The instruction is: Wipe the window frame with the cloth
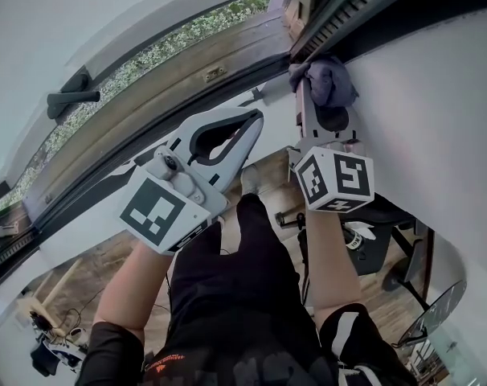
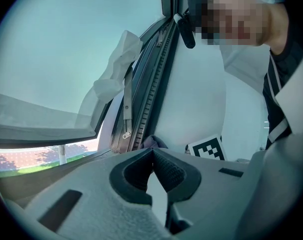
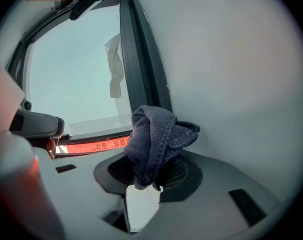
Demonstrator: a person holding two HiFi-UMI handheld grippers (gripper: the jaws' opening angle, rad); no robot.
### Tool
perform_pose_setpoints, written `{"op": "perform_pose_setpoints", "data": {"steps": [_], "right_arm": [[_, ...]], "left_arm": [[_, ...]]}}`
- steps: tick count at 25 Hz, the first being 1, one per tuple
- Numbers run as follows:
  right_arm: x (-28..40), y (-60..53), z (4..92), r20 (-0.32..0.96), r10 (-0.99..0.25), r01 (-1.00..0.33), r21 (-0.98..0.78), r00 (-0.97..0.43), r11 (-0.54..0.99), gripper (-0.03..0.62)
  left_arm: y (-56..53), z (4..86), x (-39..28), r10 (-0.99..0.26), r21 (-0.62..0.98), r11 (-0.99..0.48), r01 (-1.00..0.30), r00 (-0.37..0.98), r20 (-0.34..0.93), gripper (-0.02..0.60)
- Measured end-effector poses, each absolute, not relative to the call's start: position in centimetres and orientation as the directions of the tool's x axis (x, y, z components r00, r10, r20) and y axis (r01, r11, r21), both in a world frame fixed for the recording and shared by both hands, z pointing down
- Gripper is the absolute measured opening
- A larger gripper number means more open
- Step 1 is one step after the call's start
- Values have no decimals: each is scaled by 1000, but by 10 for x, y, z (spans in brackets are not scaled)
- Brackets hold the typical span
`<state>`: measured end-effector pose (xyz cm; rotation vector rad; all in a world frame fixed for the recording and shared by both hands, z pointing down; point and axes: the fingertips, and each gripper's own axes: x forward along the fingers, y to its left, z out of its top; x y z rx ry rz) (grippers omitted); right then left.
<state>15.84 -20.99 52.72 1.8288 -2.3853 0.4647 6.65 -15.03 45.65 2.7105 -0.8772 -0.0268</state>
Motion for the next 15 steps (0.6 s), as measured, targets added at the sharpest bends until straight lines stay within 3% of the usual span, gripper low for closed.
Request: {"op": "perform_pose_setpoints", "data": {"steps": [15], "right_arm": [[159,-208,555,310,-909,-954,-195,-279,227,114]], "left_arm": [[-148,475,64,-570,287,-761,-582,811,132,20]]}}
